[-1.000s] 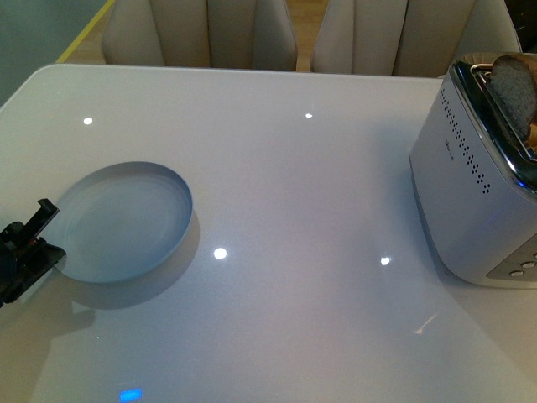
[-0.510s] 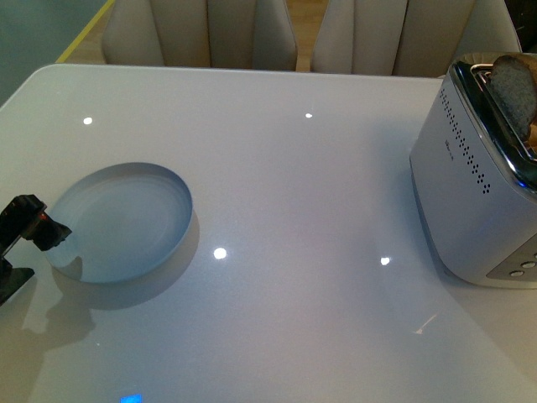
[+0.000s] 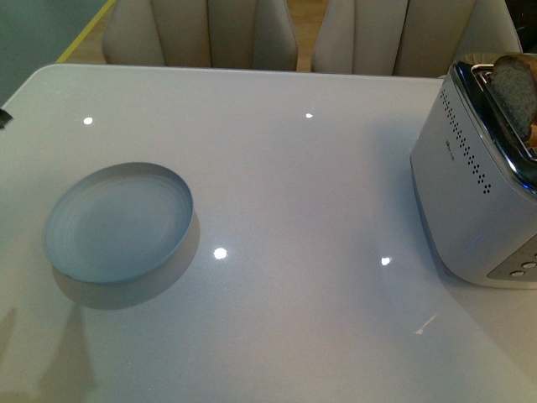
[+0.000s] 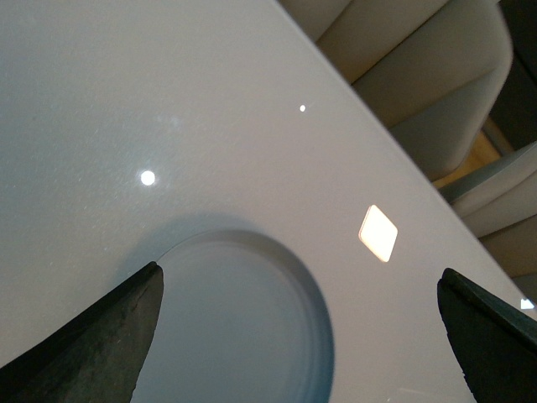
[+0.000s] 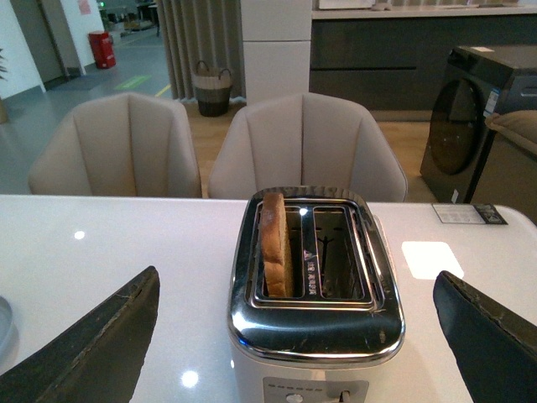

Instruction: Left arm holds plate, right arm toasts bread

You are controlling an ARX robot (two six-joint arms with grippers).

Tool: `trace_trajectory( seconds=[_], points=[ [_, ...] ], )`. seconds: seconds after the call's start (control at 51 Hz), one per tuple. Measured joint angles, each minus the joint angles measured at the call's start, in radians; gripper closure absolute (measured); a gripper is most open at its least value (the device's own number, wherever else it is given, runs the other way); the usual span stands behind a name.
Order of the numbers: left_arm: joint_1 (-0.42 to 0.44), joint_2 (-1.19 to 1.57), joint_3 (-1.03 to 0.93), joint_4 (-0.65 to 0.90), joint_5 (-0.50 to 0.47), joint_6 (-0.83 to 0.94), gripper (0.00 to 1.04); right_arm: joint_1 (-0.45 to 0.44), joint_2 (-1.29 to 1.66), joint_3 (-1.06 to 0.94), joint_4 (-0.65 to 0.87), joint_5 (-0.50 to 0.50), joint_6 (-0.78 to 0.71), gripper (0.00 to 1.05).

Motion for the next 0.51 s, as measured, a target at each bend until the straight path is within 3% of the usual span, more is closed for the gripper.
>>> trace_trajectory(
  seconds=[0.294, 0.431, 0.51],
  points=[
    [-0.147, -0.301, -0.089, -0.051, -0.204, -0.093, 0.07, 0.000, 0.000, 0.000, 0.000, 0.000, 0.000, 0.09],
    [-0.193, -0.368, -0.126, -0.062, -0.256, -0.131, 0.07, 0.000, 0.000, 0.000, 0.000, 0.000, 0.000, 0.09],
    [-0.193, -0.351, -0.192, 0.153, -0.190, 0.037, 0.19, 0.000, 0.000, 0.000, 0.000, 0.000, 0.000, 0.09]
  ],
)
